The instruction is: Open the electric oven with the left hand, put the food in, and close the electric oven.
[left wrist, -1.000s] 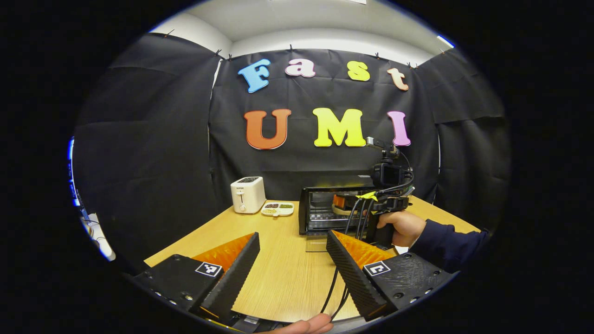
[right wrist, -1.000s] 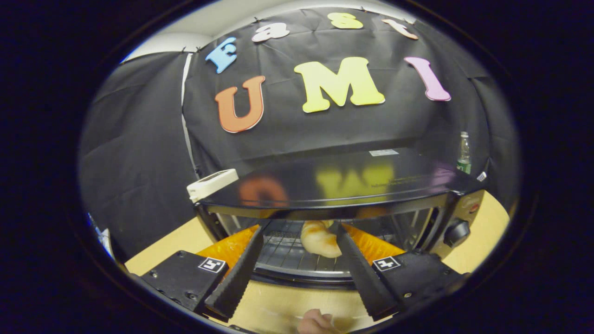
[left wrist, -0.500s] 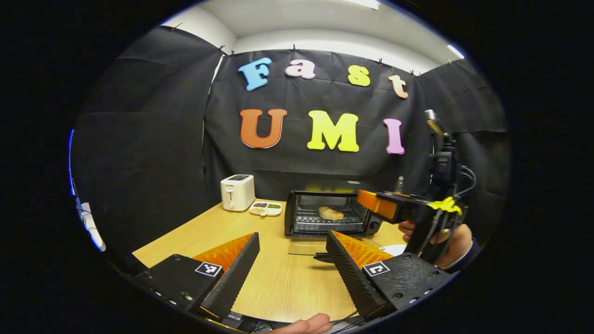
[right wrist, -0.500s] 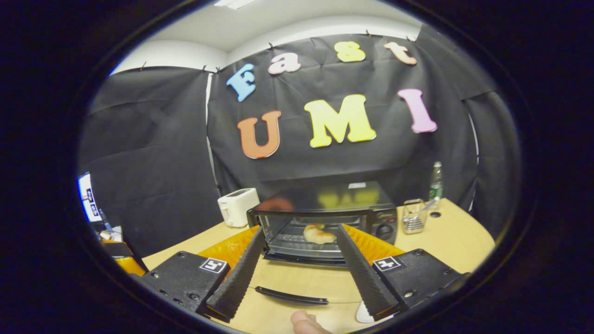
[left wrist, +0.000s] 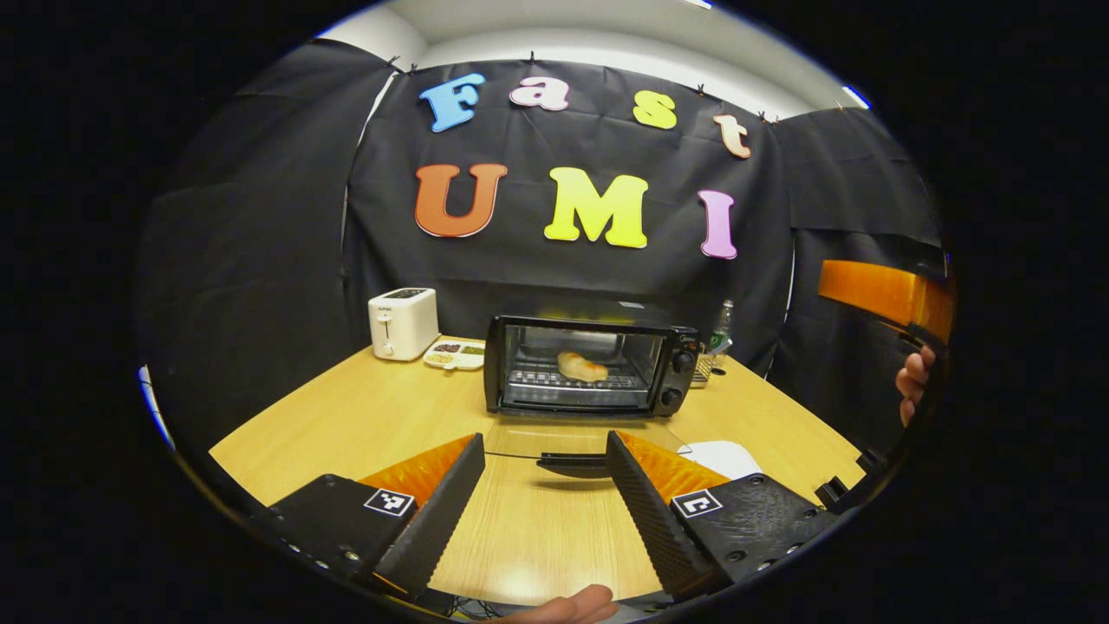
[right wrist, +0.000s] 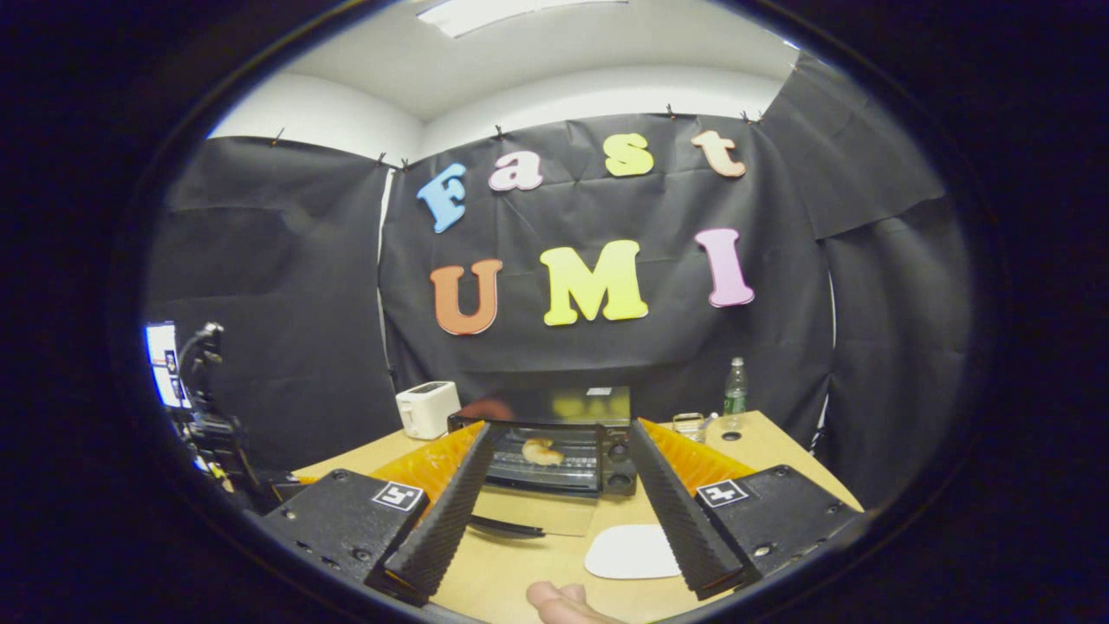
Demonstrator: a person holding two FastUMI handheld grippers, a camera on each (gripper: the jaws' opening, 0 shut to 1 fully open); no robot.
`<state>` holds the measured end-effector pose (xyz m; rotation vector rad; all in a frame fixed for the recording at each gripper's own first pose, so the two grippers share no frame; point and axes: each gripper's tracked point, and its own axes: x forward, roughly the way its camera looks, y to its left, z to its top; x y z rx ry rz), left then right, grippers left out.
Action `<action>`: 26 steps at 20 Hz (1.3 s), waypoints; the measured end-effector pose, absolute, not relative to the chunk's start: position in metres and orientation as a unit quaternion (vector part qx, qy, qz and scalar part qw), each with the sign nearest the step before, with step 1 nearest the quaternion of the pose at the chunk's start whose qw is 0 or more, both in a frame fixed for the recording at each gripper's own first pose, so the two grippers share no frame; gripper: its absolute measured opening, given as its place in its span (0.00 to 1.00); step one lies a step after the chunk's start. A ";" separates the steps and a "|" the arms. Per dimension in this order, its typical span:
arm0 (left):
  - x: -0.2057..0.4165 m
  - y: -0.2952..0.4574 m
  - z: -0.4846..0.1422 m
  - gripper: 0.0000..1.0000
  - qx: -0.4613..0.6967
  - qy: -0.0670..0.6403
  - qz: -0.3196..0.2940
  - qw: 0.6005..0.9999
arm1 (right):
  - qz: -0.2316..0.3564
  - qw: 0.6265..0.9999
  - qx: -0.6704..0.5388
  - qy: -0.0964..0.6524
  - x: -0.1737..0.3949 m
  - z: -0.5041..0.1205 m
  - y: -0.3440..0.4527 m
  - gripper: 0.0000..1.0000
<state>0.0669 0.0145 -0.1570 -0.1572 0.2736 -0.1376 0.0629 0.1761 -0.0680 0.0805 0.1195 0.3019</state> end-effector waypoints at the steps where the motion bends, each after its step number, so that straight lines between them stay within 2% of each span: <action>1: 0.071 0.002 -0.168 0.93 -0.081 0.149 -0.084 0.982 | 0.148 0.986 0.043 0.060 0.054 -0.068 0.170 0.97; 8: 0.090 -0.045 -0.251 0.93 -0.036 0.254 -0.110 0.960 | 0.105 0.993 0.045 0.034 0.014 -0.062 0.104 0.99; 13: 0.103 -0.052 -0.278 0.93 -0.039 0.294 -0.102 0.950 | 0.100 0.993 0.052 0.040 0.013 -0.066 0.085 0.99; 21: 0.139 -0.050 -0.298 0.93 -0.045 0.327 -0.102 0.938 | 0.111 0.989 0.068 0.076 0.020 -0.094 0.078 0.99; 26: 0.145 -0.047 -0.286 0.94 -0.046 0.313 -0.089 0.944 | 0.102 0.990 0.074 0.070 0.020 -0.093 0.068 0.99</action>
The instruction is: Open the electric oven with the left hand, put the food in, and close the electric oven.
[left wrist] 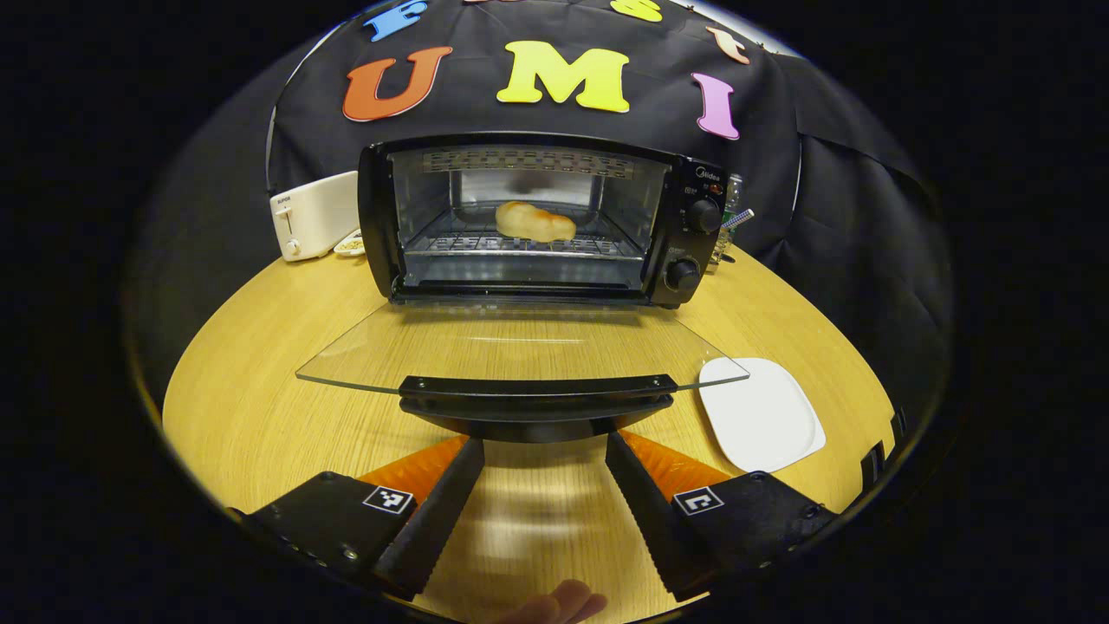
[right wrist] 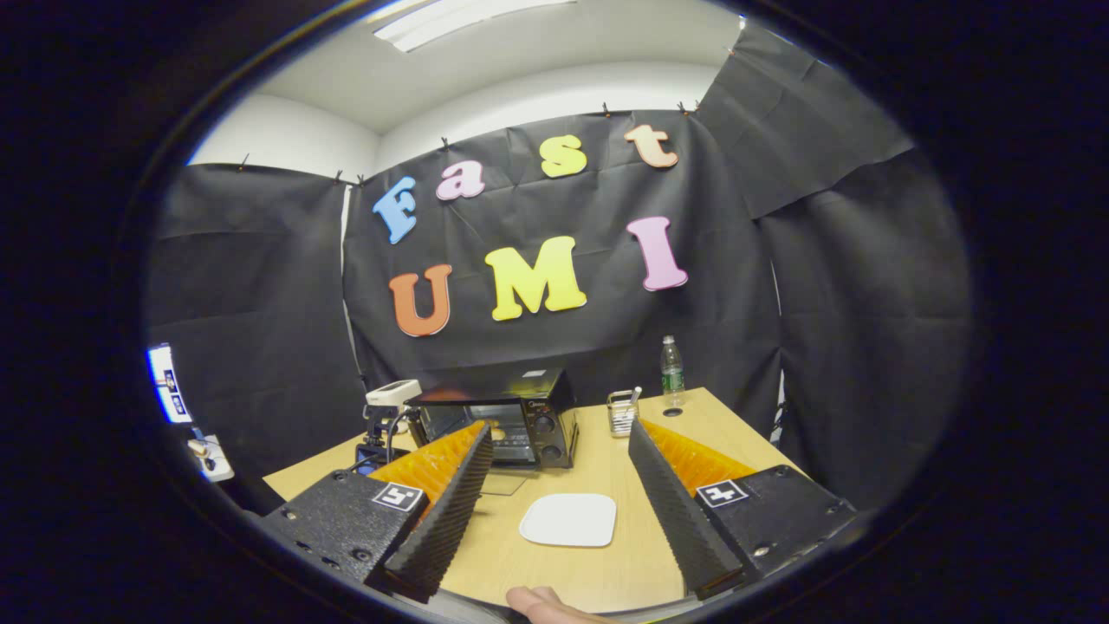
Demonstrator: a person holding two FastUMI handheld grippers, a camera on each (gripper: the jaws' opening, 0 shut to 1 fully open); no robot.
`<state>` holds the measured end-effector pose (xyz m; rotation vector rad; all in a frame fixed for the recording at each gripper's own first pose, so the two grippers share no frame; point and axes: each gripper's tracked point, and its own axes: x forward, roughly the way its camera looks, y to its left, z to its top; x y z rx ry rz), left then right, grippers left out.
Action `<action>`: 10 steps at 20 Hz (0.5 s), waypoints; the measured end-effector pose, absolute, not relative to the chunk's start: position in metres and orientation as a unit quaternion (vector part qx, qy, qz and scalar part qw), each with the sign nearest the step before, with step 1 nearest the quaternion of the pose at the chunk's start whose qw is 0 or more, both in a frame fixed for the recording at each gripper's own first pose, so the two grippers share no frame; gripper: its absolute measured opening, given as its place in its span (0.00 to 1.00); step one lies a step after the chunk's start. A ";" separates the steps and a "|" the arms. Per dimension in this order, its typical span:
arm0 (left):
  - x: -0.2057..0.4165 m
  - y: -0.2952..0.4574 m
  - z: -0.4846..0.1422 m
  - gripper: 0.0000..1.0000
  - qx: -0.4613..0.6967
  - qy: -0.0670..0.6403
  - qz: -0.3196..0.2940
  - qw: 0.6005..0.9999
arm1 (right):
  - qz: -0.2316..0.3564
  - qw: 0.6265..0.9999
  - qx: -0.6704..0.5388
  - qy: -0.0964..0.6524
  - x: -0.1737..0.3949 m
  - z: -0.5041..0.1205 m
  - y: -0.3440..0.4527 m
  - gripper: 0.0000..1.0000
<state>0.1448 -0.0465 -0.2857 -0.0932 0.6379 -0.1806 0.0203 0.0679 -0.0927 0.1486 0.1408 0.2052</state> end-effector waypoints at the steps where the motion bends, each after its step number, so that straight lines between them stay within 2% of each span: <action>1: 0.147 -0.043 -0.285 0.96 -0.041 0.313 -0.082 0.945 | 0.104 0.989 0.074 0.070 0.019 -0.093 0.069 1.00; 10: 0.181 -0.041 -0.250 0.93 -0.040 0.304 -0.072 0.949 | 0.102 0.989 0.078 0.071 0.017 -0.097 0.063 1.00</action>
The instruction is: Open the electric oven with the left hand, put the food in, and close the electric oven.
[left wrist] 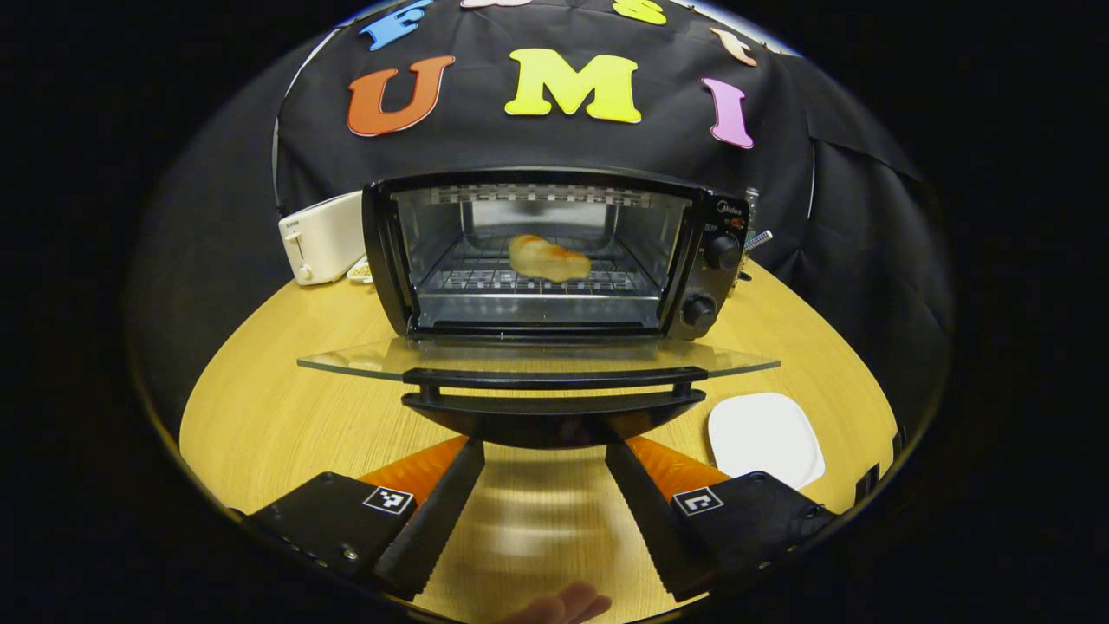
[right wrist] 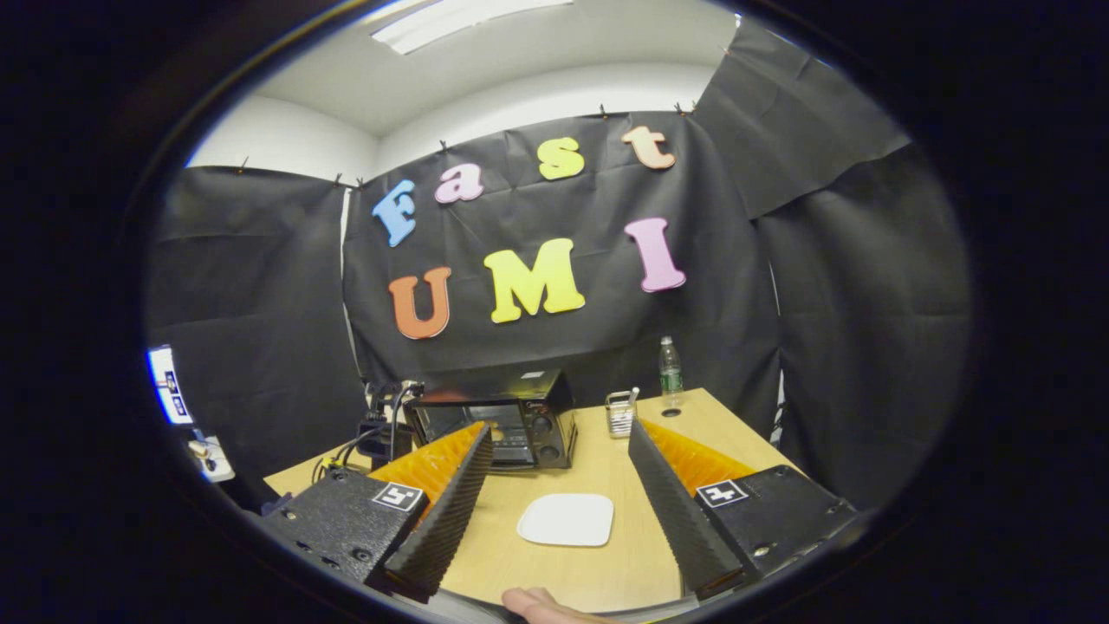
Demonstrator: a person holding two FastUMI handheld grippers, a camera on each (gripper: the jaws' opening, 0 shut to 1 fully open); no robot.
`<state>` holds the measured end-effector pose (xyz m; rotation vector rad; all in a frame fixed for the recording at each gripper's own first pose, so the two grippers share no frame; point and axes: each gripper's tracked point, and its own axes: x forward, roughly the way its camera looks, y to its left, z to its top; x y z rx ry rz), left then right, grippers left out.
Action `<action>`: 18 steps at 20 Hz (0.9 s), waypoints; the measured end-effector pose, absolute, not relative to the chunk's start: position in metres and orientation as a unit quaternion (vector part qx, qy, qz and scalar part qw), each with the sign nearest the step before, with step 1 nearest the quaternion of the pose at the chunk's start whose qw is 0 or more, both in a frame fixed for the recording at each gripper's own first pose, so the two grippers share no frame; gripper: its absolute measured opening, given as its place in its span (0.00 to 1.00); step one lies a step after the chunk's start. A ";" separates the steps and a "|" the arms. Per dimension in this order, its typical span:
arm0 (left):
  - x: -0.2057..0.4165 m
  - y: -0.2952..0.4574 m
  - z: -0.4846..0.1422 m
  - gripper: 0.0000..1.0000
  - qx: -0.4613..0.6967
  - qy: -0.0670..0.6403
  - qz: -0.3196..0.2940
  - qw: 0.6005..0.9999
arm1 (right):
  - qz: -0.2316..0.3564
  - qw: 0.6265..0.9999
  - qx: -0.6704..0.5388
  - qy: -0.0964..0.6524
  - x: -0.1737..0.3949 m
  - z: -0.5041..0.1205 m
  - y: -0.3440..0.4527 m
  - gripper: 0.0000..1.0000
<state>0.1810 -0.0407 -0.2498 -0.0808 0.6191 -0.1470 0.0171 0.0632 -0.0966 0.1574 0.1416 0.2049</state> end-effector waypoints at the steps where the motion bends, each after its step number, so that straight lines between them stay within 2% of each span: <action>1: 0.187 -0.042 -0.245 0.93 -0.044 0.304 -0.075 0.949 | 0.101 0.989 0.080 0.072 0.018 -0.098 0.062 1.00; 9: 0.215 -0.018 -0.177 0.95 -0.048 0.244 -0.057 0.967 | 0.083 0.989 0.088 0.080 0.023 -0.100 0.048 1.00; 12: 0.197 -0.012 -0.145 0.94 -0.068 0.214 -0.058 0.973 | 0.078 0.989 0.096 0.077 0.020 -0.095 0.047 1.00; 13: 0.188 -0.012 -0.130 0.93 -0.076 0.199 -0.062 0.975 | 0.076 0.989 0.096 0.079 0.018 -0.095 0.046 0.95; 15: 0.167 -0.008 -0.103 0.93 -0.084 0.169 -0.065 0.980 | 0.075 0.990 0.094 0.079 0.014 -0.090 0.048 0.95; 16: 0.157 -0.004 -0.091 0.93 -0.084 0.156 -0.064 0.982 | 0.075 0.990 0.093 0.077 0.012 -0.086 0.049 1.00; 18: 0.135 0.003 -0.069 0.93 -0.083 0.132 -0.057 0.986 | 0.076 0.990 0.092 0.071 0.007 -0.077 0.050 1.00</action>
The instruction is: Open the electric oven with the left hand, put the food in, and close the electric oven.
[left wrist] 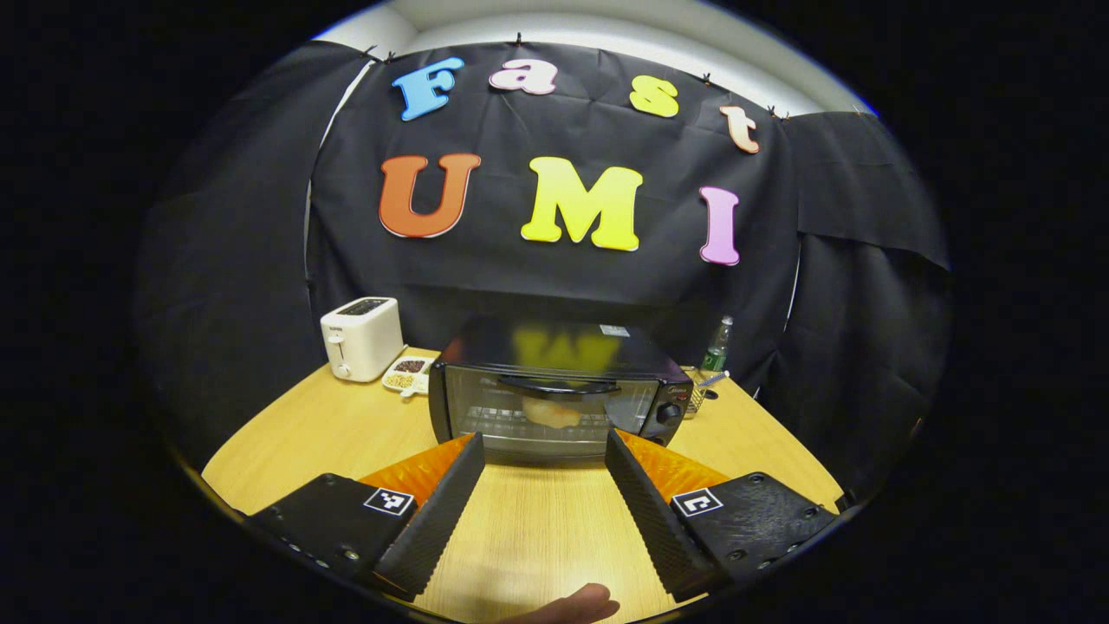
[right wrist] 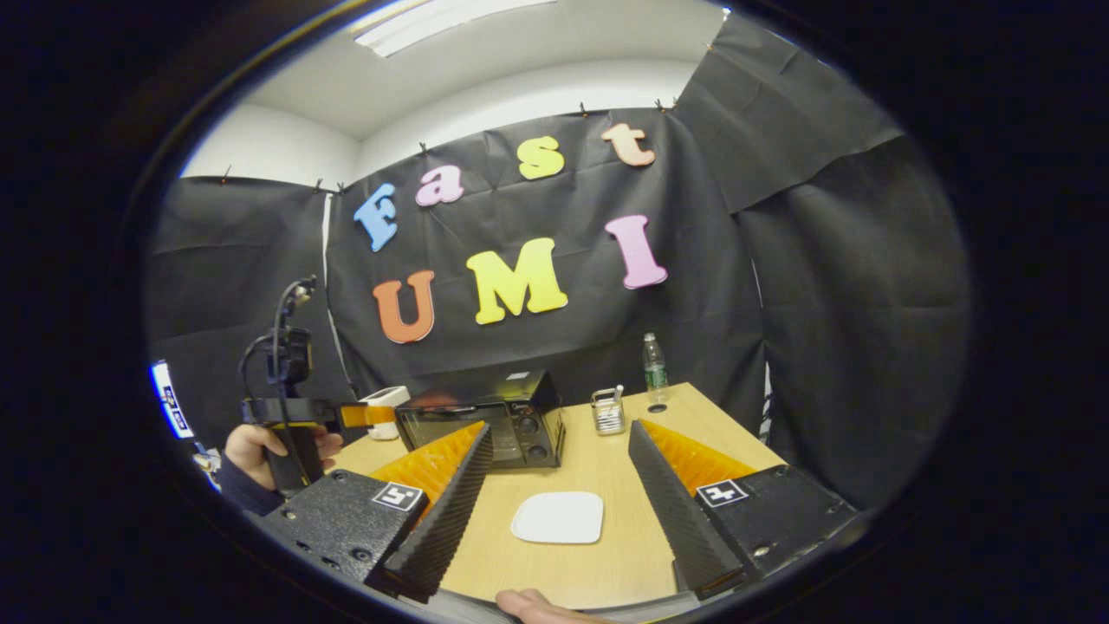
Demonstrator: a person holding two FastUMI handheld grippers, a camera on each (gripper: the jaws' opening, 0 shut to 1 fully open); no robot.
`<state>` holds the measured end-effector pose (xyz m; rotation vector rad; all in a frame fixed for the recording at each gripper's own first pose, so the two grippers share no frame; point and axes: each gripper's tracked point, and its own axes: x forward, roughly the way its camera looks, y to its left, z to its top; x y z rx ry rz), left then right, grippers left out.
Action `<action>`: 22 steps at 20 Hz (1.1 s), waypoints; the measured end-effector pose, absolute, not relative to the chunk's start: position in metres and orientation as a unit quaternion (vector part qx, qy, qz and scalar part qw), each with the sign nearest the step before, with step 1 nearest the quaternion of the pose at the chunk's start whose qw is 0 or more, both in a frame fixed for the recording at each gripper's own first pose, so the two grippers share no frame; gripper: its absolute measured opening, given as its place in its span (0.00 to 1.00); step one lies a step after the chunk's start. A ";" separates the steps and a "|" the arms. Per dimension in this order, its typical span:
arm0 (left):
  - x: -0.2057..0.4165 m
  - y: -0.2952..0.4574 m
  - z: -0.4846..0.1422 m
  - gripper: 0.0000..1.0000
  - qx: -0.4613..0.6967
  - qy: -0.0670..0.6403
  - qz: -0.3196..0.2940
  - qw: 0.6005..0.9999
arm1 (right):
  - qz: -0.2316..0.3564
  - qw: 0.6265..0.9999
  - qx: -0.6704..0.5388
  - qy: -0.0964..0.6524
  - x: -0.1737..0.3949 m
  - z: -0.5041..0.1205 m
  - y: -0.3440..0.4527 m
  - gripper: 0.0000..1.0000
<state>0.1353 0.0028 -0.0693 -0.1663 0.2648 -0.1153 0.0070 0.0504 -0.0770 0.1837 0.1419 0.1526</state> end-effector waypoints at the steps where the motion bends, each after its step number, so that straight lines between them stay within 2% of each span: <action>1: 0.126 0.007 -0.060 0.92 -0.083 0.122 -0.054 0.988 | 0.078 0.991 0.090 0.066 0.006 -0.071 0.052 1.00; 4: 0.095 0.012 -0.035 0.93 -0.081 0.096 -0.051 0.991 | 0.075 0.993 0.081 0.050 0.002 -0.054 0.051 1.00; 7: 0.058 0.004 -0.007 0.92 -0.068 0.057 -0.077 0.993 | 0.060 0.995 0.074 0.033 0.001 -0.040 0.047 0.98; 11: 0.022 0.011 0.020 0.92 -0.047 -0.006 -0.065 0.997 | 0.060 0.995 0.079 0.029 -0.005 -0.028 0.052 0.95; 16: -0.019 0.009 0.032 0.93 -0.019 -0.043 -0.049 0.998 | 0.049 0.997 0.053 0.006 -0.012 -0.006 0.051 0.96; 20: -0.047 -0.020 0.031 0.93 -0.004 -0.051 -0.099 0.994 | 0.038 0.998 0.055 0.022 -0.021 -0.009 0.044 0.96; 22: -0.056 -0.012 0.036 0.95 -0.003 -0.060 -0.092 0.994 | 0.041 0.997 0.058 0.016 -0.027 -0.006 0.044 0.96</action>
